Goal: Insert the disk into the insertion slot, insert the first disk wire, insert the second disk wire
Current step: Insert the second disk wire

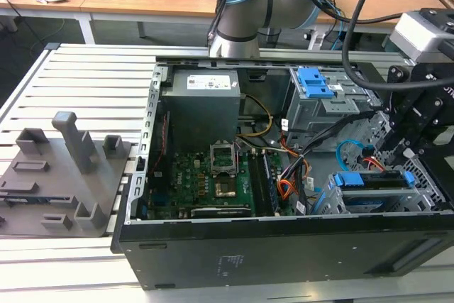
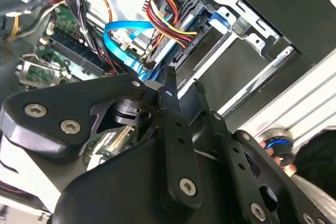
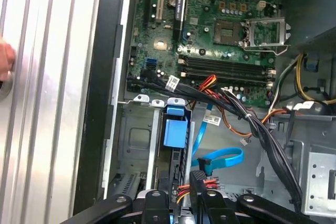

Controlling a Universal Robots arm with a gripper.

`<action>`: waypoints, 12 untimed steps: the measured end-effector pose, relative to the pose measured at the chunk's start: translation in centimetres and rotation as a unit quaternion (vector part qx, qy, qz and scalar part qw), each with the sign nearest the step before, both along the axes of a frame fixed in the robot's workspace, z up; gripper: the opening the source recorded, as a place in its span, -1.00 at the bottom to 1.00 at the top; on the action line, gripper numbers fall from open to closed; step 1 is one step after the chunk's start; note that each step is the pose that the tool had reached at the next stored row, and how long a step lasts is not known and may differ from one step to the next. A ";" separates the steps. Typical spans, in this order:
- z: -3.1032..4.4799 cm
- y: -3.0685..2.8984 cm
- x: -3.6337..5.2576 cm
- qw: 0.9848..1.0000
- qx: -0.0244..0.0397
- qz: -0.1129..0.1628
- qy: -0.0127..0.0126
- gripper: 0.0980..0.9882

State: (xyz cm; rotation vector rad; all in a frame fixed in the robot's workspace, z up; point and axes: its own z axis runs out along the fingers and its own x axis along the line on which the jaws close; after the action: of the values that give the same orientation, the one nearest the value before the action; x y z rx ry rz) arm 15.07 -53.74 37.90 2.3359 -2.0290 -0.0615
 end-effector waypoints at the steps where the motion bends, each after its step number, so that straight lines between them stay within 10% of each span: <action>1: 0.00 0.00 0.00 1.000 0.000 0.010 0.000 -0.54; 12: 0.28 0.04 -0.01 1.000 0.000 0.022 0.000 -0.54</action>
State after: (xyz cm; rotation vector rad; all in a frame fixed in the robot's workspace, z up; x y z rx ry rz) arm 15.06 -53.70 38.18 2.3784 -1.9772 -0.0592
